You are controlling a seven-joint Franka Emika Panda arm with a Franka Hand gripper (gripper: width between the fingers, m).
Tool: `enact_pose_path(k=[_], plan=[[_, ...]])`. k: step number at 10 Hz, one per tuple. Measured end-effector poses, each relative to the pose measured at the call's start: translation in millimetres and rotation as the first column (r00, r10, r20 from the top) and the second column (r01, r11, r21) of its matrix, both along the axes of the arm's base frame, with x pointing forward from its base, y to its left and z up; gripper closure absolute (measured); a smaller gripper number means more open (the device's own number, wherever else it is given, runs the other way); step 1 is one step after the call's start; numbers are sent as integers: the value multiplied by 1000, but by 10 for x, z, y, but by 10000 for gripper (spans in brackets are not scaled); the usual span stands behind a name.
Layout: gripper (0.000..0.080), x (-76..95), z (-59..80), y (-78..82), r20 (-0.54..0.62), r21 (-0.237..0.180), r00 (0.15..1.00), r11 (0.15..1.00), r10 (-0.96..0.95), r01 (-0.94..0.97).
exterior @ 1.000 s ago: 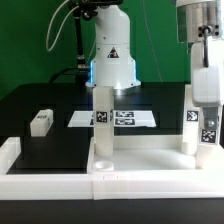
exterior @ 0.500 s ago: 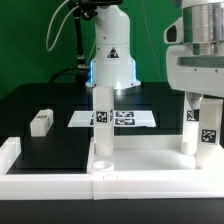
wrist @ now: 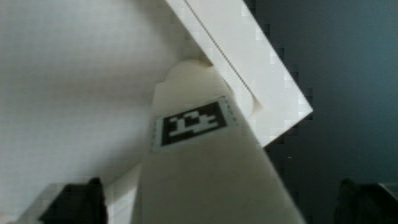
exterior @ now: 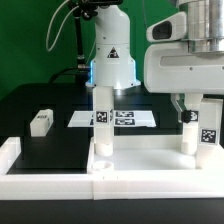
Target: Assemble desk
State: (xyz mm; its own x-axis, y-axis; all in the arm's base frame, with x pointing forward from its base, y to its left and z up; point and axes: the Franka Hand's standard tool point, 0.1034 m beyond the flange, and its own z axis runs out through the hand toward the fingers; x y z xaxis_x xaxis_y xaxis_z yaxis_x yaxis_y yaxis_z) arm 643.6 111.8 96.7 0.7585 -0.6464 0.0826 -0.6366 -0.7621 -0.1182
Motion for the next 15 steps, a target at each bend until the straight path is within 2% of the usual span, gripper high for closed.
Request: enact_pose_path(k=[1,2,3,4,6,7,9,11,13,15], plan=[[278,0,-1,-5,0,-1,1000,1000,1,-1],[278,-1,-3,-3,-1,2,1000,1000,-15,15],[417,-3,-6,5,-7,21,992,992,-122,122],[505,-21,-19,-21,-18,25,983,982,-185,186],[505,-23,-24,-37,-28,39,953,952,-303,303],[505,-27,-25,-51,-42,51,899,898,-435,437],[506,-47,-23,-37,-121,94,700,694,-704,714],[506,-44,-33,-47,-184,128,486,469,-854,874],[504,-58,-38,-115,-199,126,375,355,-906,926],[504,-63,-29,-178,-188,122,325,306,-927,944]])
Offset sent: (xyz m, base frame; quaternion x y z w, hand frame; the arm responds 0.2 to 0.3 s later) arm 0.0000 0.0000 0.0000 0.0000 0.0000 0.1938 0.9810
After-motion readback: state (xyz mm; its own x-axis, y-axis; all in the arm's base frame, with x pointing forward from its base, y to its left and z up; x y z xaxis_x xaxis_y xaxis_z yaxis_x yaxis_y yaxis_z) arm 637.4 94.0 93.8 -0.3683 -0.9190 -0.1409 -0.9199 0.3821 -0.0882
